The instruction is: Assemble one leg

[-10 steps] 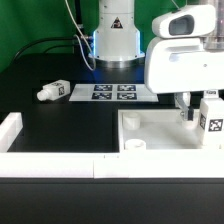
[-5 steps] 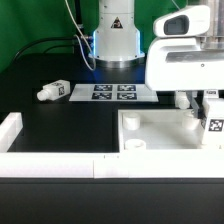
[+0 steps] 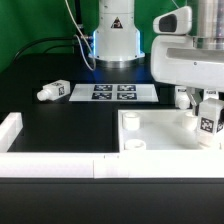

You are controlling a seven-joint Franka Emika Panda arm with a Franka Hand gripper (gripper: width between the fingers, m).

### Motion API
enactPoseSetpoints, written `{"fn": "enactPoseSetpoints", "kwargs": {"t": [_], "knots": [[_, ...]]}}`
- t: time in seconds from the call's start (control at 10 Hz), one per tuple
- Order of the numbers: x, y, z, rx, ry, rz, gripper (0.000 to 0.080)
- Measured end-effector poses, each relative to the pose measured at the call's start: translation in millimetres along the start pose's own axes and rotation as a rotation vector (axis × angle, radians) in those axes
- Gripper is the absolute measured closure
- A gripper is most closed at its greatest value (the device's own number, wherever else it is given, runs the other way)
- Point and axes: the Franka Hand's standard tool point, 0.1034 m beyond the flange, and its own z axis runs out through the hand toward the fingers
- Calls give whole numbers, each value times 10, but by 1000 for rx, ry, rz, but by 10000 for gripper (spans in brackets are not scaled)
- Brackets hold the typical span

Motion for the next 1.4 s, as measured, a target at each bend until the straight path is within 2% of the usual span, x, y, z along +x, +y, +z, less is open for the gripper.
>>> {"fn": "enactPoseSetpoints", "kwargs": {"t": [0.3,0.5,0.6,0.7,0.8,0.9,1.0,1.3,1.4], "knots": [[-2,7,3,10,-32,293,512],[-5,9,7,9,-31,268,512],[-13,6,8,8,-29,252,330],[-63,-20,3,-7,-6,44,213],[-111,-42,-2,-18,-6,-197,213],[-95,-33,-11,-23,-20,-346,162],[-56,-20,-12,-13,-14,-396,153],[-39,-2,0,-18,-10,-594,151],[-18,-3,13,-39,-9,-893,151]]}}
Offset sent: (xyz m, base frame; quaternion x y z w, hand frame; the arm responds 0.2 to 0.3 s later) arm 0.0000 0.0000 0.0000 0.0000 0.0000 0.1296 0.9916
